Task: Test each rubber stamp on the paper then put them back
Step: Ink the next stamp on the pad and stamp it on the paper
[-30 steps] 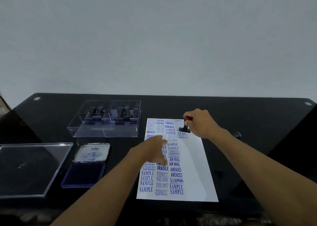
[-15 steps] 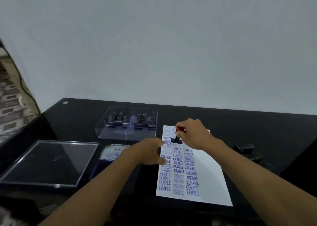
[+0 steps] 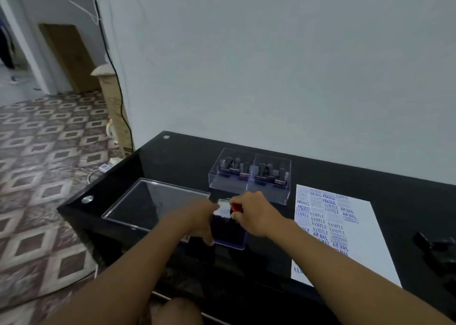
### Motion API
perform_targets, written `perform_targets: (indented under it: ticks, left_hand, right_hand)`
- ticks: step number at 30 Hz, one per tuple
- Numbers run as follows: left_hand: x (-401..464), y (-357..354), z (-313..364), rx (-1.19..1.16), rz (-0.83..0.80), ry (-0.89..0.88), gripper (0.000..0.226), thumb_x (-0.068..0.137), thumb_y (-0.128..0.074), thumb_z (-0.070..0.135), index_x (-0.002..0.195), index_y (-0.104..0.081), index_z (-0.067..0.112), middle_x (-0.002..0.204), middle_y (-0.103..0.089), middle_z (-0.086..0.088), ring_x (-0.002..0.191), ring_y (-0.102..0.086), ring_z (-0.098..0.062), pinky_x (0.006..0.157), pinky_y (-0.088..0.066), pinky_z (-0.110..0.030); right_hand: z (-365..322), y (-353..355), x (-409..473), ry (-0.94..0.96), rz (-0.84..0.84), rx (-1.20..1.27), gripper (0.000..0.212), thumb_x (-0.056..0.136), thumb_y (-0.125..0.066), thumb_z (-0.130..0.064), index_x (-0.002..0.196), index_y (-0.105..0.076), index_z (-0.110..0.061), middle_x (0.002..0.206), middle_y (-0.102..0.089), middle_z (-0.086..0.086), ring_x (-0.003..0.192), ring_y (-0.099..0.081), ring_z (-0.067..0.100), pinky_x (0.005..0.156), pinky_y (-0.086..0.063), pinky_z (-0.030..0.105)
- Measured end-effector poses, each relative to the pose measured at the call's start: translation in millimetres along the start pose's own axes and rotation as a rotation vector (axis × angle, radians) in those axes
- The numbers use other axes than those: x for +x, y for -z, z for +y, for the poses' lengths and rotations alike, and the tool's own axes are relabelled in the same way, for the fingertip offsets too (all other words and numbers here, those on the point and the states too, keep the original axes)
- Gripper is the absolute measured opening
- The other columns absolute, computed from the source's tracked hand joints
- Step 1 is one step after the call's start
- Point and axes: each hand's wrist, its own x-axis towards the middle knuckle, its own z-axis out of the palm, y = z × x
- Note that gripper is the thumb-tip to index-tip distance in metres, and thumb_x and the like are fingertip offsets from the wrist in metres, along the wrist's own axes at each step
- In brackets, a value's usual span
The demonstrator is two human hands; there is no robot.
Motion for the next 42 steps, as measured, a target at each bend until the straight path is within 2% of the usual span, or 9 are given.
perform_targets:
  ticks: [6, 9, 16, 20, 24, 29, 35, 39, 42]
  left_hand:
    - [8, -11, -13, 0.042, -0.005, -0.021, 0.086, 0.062, -0.087, 0.024, 0.137, -0.046, 0.020, 0.136, -0.046, -0.005, 0.122, -0.046, -0.027, 0.097, -0.048, -0.041]
    - [13, -14, -17, 0.050, -0.011, -0.049, 0.077, 0.063, -0.085, 0.020, 0.132, -0.051, 0.023, 0.132, -0.048, -0.005, 0.117, -0.049, -0.026, 0.093, -0.050, -0.040]
    - [21, -14, -18, 0.050, 0.008, -0.065, 0.061, 0.059, -0.087, 0.020, 0.115, -0.064, 0.023, 0.110, -0.063, 0.000, 0.099, -0.060, -0.022, 0.086, -0.051, -0.038]
    - [23, -14, -18, 0.057, 0.018, -0.055, 0.063, 0.057, -0.088, 0.021, 0.115, -0.065, 0.023, 0.109, -0.063, 0.000, 0.099, -0.060, -0.023, 0.086, -0.051, -0.038]
    - [25, -17, -20, 0.070, 0.037, -0.065, 0.066, 0.056, -0.088, 0.023, 0.117, -0.063, 0.024, 0.114, -0.061, 0.000, 0.105, -0.058, -0.025, 0.084, -0.046, -0.037]
    - [23, -18, -15, 0.137, 0.032, -0.029, 0.065, 0.060, -0.086, 0.025, 0.119, -0.060, 0.026, 0.121, -0.056, -0.001, 0.110, -0.052, -0.023, 0.091, -0.045, -0.039]
    - [16, -18, -4, 0.203, 0.001, 0.047, 0.096, 0.065, -0.082, 0.036, 0.147, -0.032, 0.026, 0.145, -0.031, -0.003, 0.134, -0.027, -0.029, 0.109, -0.030, -0.045]
    - [23, -12, 28, 0.142, 0.041, -0.018, 0.091, 0.067, -0.079, 0.044, 0.144, -0.035, 0.026, 0.146, -0.031, -0.003, 0.134, -0.028, -0.029, 0.109, -0.032, -0.044]
    - [34, -10, 69, 0.094, 0.057, -0.112, 0.095, 0.072, -0.075, 0.050, 0.150, -0.028, 0.024, 0.150, -0.027, -0.004, 0.137, -0.023, -0.030, 0.112, -0.029, -0.046]
  right_hand:
    - [-6, -21, 8, 0.012, -0.047, -0.041, 0.008, 0.092, -0.059, -0.016, 0.089, -0.062, -0.009, 0.091, -0.061, 0.010, 0.083, -0.059, 0.025, 0.072, -0.049, 0.035]
    - [-9, -24, 2, 0.037, -0.051, -0.076, 0.008, 0.093, -0.056, -0.014, 0.094, -0.060, -0.007, 0.098, -0.063, 0.013, 0.090, -0.057, 0.024, 0.070, -0.039, 0.029]
    - [-2, -16, 23, 0.052, -0.101, -0.087, 0.016, 0.091, -0.055, -0.008, 0.076, -0.052, -0.011, 0.077, -0.052, 0.003, 0.075, -0.049, 0.023, 0.064, -0.039, 0.031]
    - [-4, -18, 22, 0.048, -0.105, -0.102, 0.012, 0.091, -0.058, -0.010, 0.081, -0.053, -0.013, 0.085, -0.057, 0.008, 0.075, -0.056, 0.022, 0.063, -0.045, 0.032]
    - [-3, -30, 0, 0.081, -0.059, -0.119, 0.002, 0.092, -0.056, -0.009, 0.093, -0.057, -0.011, 0.096, -0.061, 0.011, 0.085, -0.059, 0.023, 0.069, -0.050, 0.033]
    - [-5, -19, 9, 0.029, -0.084, -0.043, 0.006, 0.092, -0.058, -0.012, 0.098, -0.060, -0.012, 0.094, -0.058, 0.007, 0.078, -0.057, 0.018, 0.070, -0.050, 0.031]
    - [2, -2, -7, 0.060, 0.057, 0.040, 0.010, 0.095, -0.056, -0.016, 0.093, -0.061, -0.008, 0.085, -0.056, 0.005, 0.068, -0.052, 0.014, 0.062, -0.043, 0.023]
    - [20, 20, -31, 0.030, 0.149, 0.018, 0.009, 0.095, -0.055, -0.020, 0.093, -0.059, -0.012, 0.089, -0.060, 0.008, 0.080, -0.051, 0.023, 0.071, -0.047, 0.033]
    - [51, 37, -57, -0.060, 0.193, 0.004, 0.018, 0.094, -0.058, -0.022, 0.080, -0.047, -0.020, 0.081, -0.051, 0.002, 0.077, -0.045, 0.022, 0.066, -0.037, 0.028]
